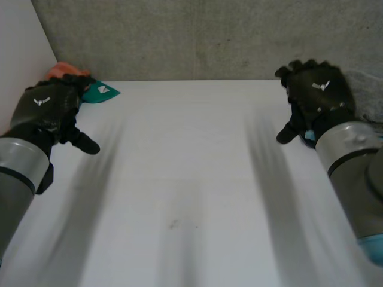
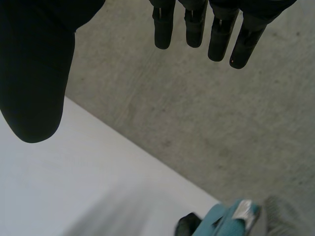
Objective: Fold the laundry.
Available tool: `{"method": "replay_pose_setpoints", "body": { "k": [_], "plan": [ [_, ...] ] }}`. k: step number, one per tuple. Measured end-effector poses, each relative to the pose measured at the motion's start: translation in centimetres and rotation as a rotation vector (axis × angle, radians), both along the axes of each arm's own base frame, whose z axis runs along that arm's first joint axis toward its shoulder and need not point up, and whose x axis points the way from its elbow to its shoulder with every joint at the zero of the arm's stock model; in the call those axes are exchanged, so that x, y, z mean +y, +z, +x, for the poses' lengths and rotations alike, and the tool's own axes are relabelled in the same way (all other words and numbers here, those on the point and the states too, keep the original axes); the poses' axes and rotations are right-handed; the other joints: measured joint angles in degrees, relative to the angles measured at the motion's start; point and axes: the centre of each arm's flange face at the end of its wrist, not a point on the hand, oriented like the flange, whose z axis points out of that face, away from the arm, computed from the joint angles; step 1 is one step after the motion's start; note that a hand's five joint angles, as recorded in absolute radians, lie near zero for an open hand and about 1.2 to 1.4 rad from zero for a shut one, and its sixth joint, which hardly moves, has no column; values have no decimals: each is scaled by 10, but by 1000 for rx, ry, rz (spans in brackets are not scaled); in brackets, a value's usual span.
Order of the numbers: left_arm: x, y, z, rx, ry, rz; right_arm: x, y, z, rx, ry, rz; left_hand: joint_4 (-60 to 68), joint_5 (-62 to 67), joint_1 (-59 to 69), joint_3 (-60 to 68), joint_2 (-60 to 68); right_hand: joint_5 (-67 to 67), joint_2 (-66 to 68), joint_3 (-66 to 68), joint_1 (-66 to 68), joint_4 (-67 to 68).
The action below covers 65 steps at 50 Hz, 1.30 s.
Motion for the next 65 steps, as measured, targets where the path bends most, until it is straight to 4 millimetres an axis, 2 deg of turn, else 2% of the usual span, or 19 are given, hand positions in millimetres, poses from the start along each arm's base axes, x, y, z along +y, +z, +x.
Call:
{"method": "replay_pose_setpoints", "body": {
  "k": [2, 4, 5, 10, 35, 47, 65],
  "plan": [
    [0, 6, 0, 2, 0, -4, 1, 17, -2, 13, -5, -21, 0, 0, 0, 0, 0, 0, 0, 0, 0, 0],
    [0, 8, 0, 3, -1, -4, 2, 19, -2, 14, -6, -23, 0, 0, 0, 0, 0, 0, 0, 0, 0, 0],
    [1, 15, 0, 7, -1, -4, 4, 33, -4, 20, -8, -25, 0, 0, 0, 0, 0, 0, 0, 0, 0, 0],
    [3, 24, 2, 16, 1, -14, 8, 42, -6, 18, -8, -16, 0, 0, 0, 0, 0, 0, 0, 0, 0, 0],
    [7, 29, 3, 26, 0, -30, 10, 42, -7, 10, -6, -9, 1, 0, 2, 1, 1, 0, 0, 1, 0, 0],
    [8, 30, -13, 75, -61, -23, 18, 45, 5, -56, 47, -3, 1, 0, 2, 1, 1, 0, 0, 1, 0, 0],
    [13, 29, -25, 107, -114, -17, 28, 52, 11, -119, 85, -24, 1, 0, 2, 1, 1, 0, 0, 1, 0, 0]
  ]
}}
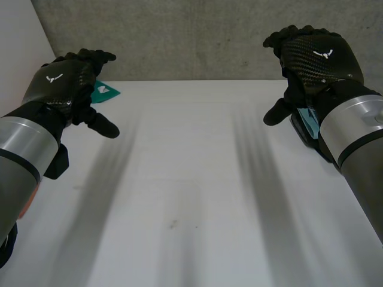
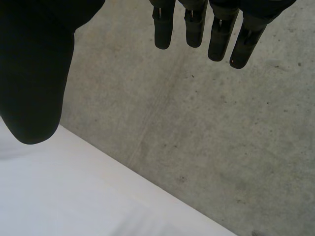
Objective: Fold the laundry.
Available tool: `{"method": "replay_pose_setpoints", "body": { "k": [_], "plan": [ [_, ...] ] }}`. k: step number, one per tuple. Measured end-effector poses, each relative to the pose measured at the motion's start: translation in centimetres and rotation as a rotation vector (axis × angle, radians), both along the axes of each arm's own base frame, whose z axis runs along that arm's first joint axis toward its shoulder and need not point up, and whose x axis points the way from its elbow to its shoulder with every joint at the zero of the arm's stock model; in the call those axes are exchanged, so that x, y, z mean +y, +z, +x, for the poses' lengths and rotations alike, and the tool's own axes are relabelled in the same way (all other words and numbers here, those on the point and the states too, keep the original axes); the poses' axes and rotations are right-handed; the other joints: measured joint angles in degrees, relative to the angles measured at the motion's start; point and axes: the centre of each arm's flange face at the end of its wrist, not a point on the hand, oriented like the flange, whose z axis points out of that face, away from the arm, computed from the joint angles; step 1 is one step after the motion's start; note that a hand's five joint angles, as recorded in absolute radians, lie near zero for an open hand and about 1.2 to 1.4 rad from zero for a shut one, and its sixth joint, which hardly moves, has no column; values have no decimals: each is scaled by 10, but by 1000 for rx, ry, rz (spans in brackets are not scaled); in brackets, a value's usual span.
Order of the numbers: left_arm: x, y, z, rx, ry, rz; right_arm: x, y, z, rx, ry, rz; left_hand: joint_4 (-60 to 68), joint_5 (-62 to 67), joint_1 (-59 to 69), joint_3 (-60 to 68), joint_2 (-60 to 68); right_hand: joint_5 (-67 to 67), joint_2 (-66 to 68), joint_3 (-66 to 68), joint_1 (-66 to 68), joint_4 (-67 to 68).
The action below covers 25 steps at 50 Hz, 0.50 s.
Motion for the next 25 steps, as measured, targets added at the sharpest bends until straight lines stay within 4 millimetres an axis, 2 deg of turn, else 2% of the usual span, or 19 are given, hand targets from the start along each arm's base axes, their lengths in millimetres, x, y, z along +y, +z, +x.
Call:
{"method": "replay_pose_setpoints", "body": {
  "k": [25],
  "plan": [
    [-11, -2, -4, 27, -32, -29, -10, -3, 0, 9, 29, -14, 0, 0, 0, 0, 0, 0, 0, 0, 0, 0]
  ]
}}
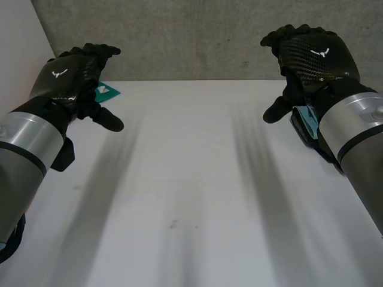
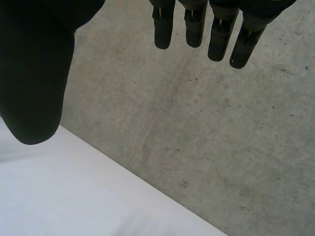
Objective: Fold the laundry.
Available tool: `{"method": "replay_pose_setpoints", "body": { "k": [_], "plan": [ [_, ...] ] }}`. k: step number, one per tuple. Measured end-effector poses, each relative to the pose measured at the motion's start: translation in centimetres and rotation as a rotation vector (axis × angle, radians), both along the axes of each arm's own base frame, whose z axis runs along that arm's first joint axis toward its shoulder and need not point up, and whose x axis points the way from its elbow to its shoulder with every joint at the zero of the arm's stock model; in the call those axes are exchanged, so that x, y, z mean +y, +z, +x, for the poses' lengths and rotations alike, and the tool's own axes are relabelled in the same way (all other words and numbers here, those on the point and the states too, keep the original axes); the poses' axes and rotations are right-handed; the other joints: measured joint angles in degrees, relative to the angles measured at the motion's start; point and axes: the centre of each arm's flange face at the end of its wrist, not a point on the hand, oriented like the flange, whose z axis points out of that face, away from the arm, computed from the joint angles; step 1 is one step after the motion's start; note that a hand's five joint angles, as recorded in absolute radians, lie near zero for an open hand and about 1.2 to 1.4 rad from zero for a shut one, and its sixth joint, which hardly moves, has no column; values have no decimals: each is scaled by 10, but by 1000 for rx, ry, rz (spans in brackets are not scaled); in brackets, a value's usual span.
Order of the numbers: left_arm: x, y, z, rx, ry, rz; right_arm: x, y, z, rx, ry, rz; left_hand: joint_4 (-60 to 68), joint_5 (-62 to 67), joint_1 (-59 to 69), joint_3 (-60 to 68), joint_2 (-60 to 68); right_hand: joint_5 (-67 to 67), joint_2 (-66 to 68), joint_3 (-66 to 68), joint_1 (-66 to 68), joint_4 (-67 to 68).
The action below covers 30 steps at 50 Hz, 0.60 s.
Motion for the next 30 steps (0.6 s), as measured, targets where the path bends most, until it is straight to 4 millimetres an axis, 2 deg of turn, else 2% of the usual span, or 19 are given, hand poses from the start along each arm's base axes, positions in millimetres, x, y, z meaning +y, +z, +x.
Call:
{"method": "replay_pose_setpoints", "body": {
  "k": [30],
  "plan": [
    [-5, -3, -2, 6, -31, -10, -3, -5, 2, 25, 31, -1, 0, 0, 0, 0, 0, 0, 0, 0, 0, 0]
  ]
}}
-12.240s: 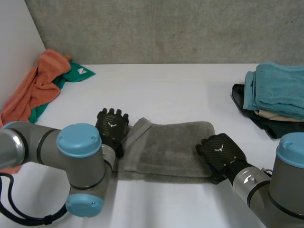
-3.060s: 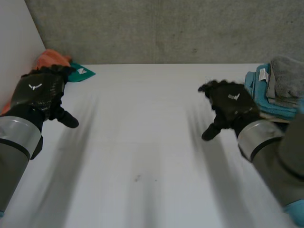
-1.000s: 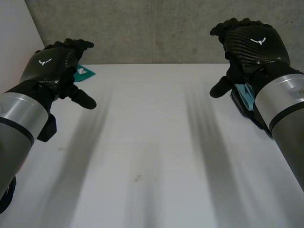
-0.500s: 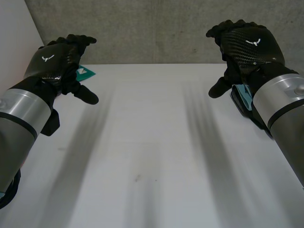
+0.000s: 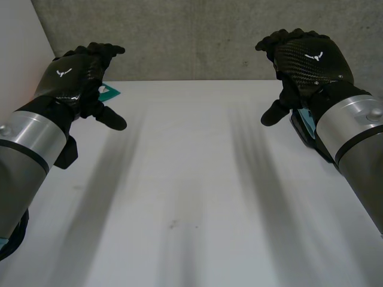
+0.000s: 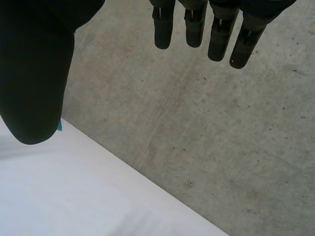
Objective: Fold the laundry.
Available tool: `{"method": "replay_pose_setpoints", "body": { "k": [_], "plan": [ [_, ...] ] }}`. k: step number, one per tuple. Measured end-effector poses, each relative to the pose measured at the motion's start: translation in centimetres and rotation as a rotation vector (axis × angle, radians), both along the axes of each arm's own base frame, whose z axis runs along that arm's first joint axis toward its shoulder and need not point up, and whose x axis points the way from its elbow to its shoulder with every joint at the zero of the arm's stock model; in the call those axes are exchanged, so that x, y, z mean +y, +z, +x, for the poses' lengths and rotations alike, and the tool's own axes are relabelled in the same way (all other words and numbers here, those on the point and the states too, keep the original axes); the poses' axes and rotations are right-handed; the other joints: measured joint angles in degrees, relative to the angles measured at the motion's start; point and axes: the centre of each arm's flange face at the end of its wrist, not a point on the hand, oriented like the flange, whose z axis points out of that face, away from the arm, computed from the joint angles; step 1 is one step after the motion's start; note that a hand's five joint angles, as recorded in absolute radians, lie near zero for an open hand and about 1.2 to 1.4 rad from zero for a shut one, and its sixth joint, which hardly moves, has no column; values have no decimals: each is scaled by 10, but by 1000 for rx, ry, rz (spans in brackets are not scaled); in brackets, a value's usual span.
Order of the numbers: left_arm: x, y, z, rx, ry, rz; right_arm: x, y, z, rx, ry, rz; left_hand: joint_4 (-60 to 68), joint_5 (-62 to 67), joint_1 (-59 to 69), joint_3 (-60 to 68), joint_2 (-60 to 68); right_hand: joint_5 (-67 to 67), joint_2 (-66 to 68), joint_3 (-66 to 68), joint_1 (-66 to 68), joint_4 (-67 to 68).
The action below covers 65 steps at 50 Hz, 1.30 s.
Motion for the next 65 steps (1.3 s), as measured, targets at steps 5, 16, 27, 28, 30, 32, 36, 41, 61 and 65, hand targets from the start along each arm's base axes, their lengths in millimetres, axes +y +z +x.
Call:
{"method": "replay_pose_setpoints", "body": {
  "k": [5, 16, 27, 28, 30, 32, 36, 41, 61, 65],
  "plan": [
    [-1, -1, 0, -1, 1, 1, 0, -1, 0, 2, 3, 0, 0, 0, 0, 0, 0, 0, 0, 0, 0, 0],
    [-7, -5, 5, -9, 16, 8, -1, -4, 1, 9, 11, 8, -1, 0, -1, -1, -2, 0, 0, 0, 0, 0],
    [-26, -21, 29, -110, 107, 15, -3, -10, 2, 17, 24, 22, -1, 0, -2, -1, -2, 0, 0, -1, 0, 0],
    [-28, -22, 31, -116, 113, 16, -3, -10, 2, 17, 25, 22, -1, 0, -2, -1, -2, 0, 0, -1, 0, 0],
    [-30, -24, 34, -127, 126, 18, -3, -9, 2, 17, 25, 22, -1, 0, -2, -1, -2, 0, 0, -1, 0, 0],
    [-33, -25, 37, -137, 138, 21, -3, -9, 2, 17, 25, 22, -1, 0, -2, -1, -2, 0, 0, -1, 0, 0],
    [-39, -30, 42, -158, 160, 29, -3, -9, 2, 17, 26, 22, -1, 0, -2, -1, -2, 0, 0, -1, 0, 0],
    [-64, -45, 62, -254, 239, 46, -2, -10, 3, 17, 27, 23, -1, 0, -2, -1, -2, 0, 0, -1, 0, 0],
    [-170, -126, 161, -638, 513, 26, 2, -17, 5, 30, 39, 43, -1, 0, -2, -1, -2, 0, 0, -1, 0, 0],
    [-179, -137, 167, -667, 521, 33, 2, -18, 5, 32, 41, 46, -1, 0, -2, -1, -2, 0, 0, -1, 0, 0]
  ]
}}
